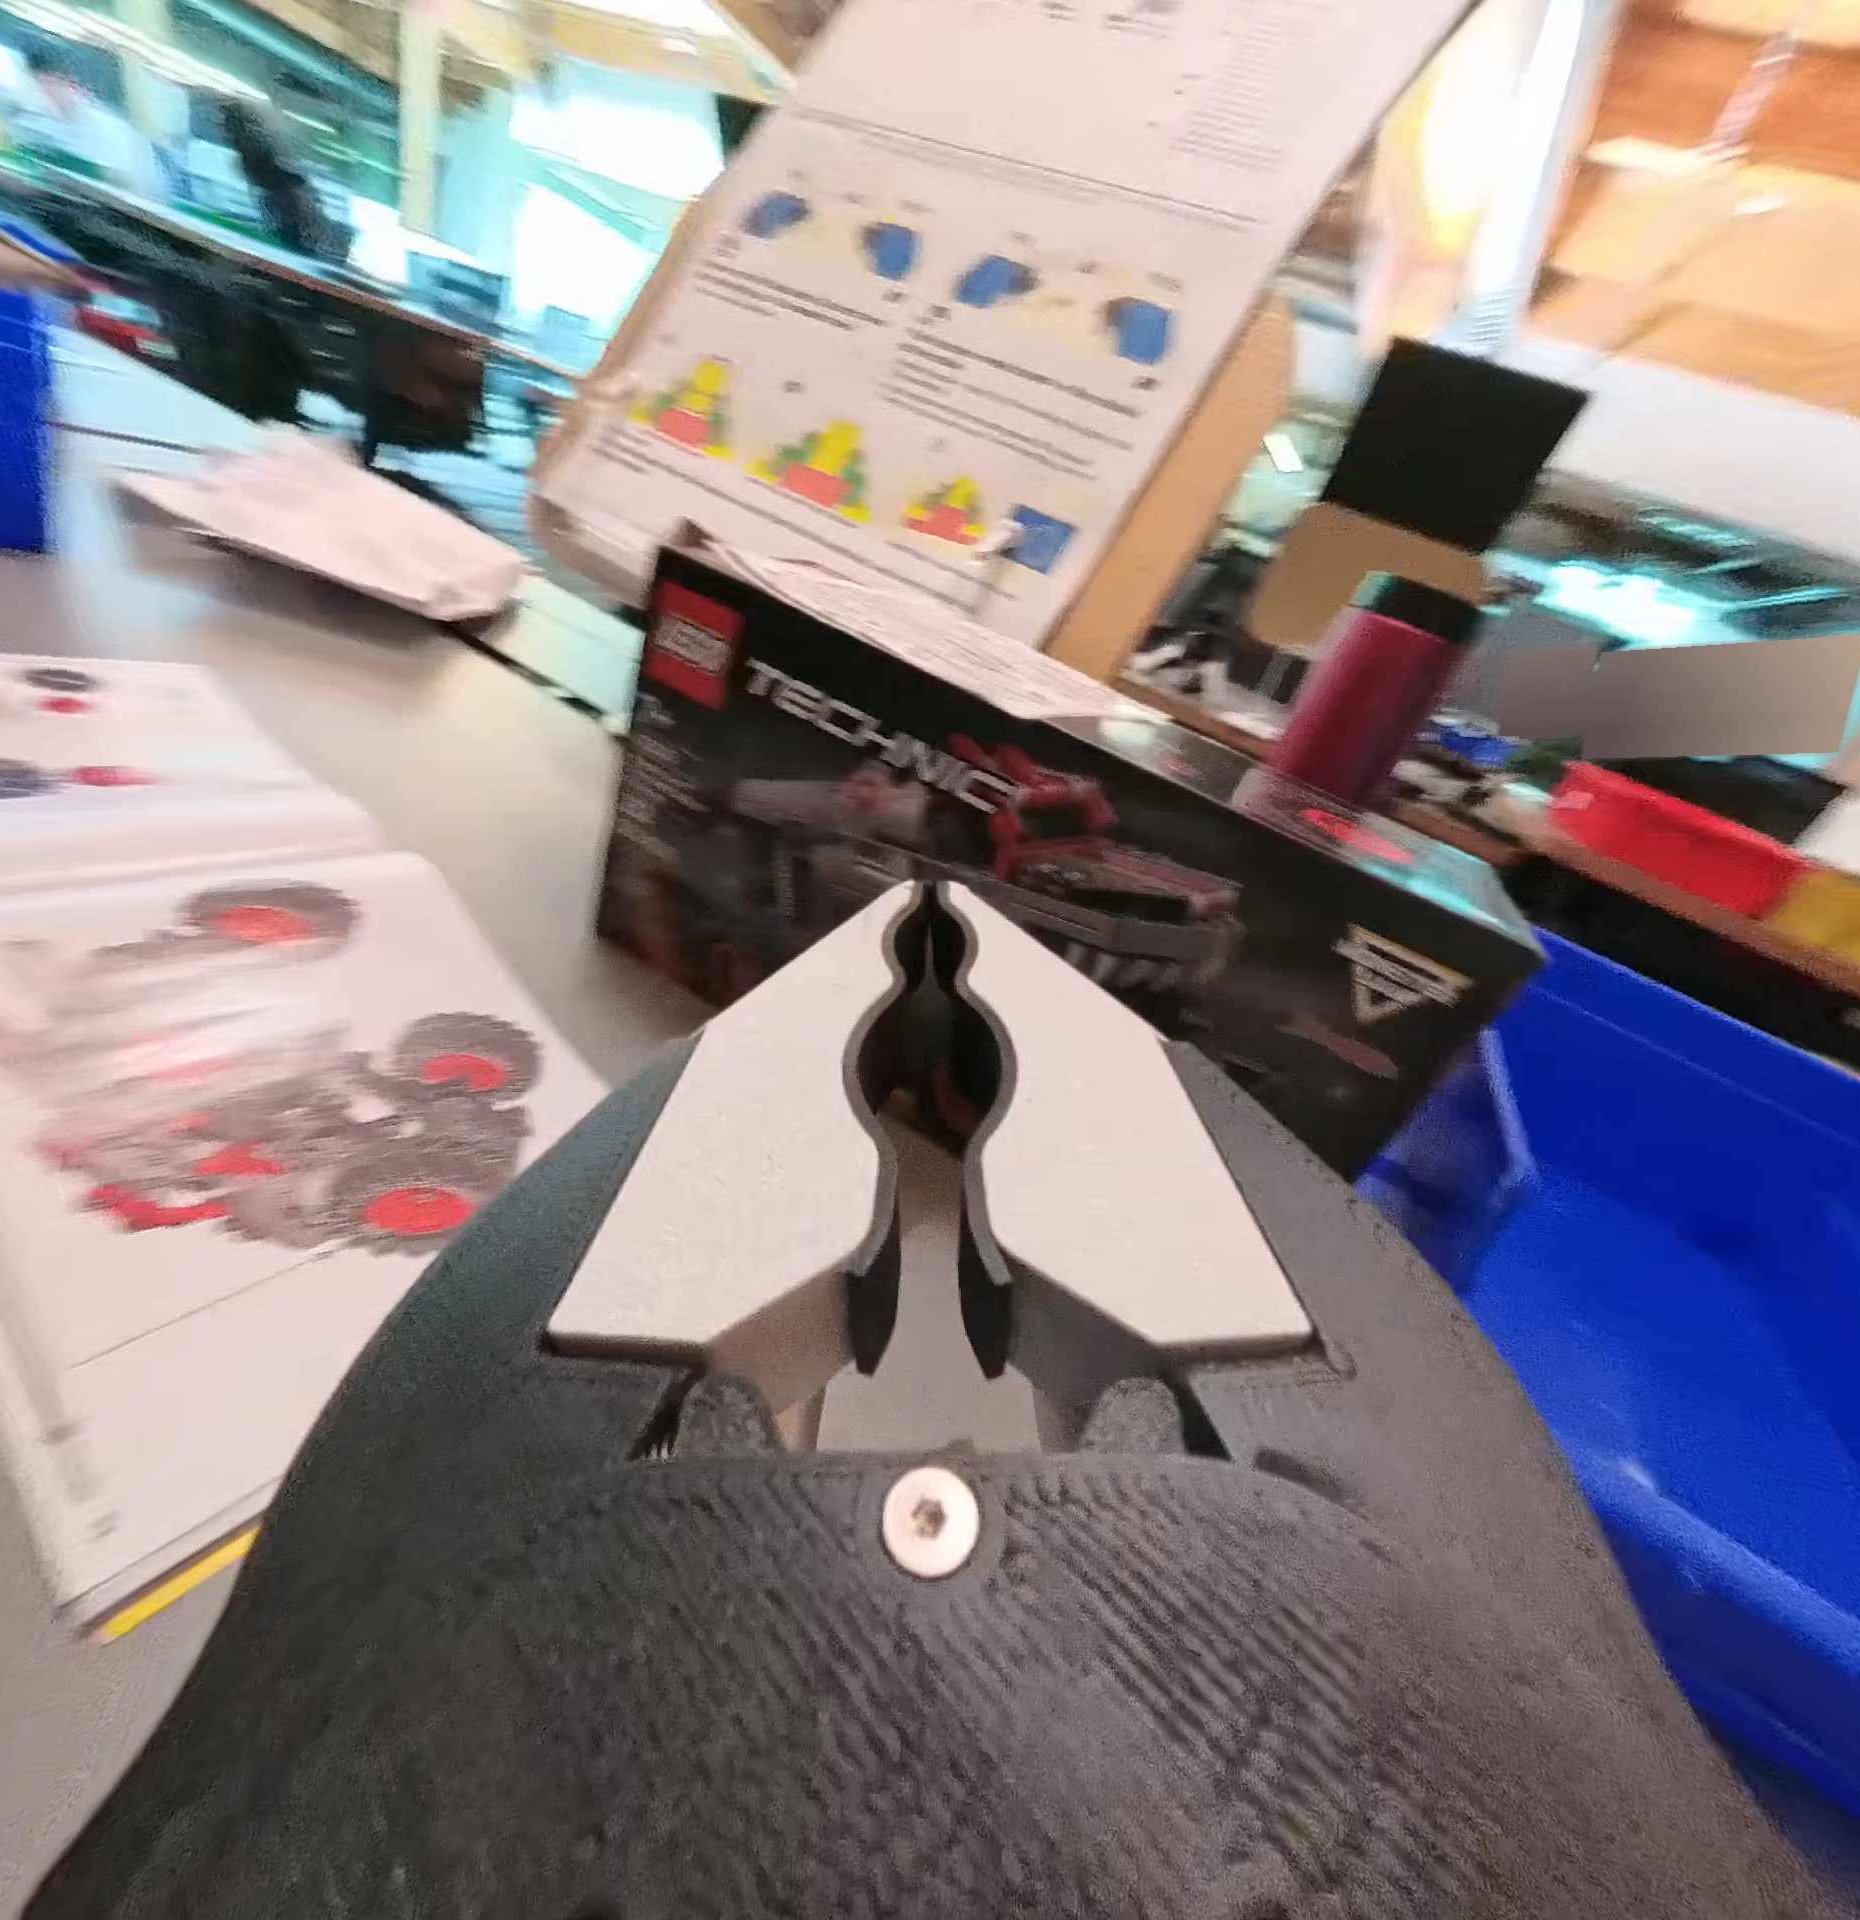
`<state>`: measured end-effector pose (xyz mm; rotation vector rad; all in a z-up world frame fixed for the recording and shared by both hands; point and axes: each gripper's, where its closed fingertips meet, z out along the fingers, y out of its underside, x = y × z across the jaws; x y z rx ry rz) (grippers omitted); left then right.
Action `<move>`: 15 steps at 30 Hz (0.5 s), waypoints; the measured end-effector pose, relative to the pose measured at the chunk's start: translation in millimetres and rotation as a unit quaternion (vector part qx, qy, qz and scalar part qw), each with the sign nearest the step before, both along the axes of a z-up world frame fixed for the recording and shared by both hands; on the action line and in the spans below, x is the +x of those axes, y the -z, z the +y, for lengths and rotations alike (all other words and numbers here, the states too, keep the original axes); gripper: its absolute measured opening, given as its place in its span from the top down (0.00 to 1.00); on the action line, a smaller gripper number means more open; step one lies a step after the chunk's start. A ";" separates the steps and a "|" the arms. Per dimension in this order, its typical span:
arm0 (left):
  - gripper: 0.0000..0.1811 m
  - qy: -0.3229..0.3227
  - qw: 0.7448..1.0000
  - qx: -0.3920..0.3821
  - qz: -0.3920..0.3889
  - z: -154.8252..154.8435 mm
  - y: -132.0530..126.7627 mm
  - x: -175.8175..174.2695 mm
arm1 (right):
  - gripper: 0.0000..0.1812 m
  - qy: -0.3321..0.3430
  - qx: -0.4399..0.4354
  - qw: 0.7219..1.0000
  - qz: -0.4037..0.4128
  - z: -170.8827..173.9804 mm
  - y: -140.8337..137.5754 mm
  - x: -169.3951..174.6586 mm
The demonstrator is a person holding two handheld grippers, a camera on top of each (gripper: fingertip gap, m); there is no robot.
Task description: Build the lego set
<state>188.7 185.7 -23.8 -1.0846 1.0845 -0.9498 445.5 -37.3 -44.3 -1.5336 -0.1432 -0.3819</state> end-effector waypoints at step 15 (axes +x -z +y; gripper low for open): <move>1.00 -0.281 0.946 0.155 0.049 57.5 27.7 -33.4 | 1.00 0.168 -0.045 0.980 -0.097 -9.5 23.7 45.8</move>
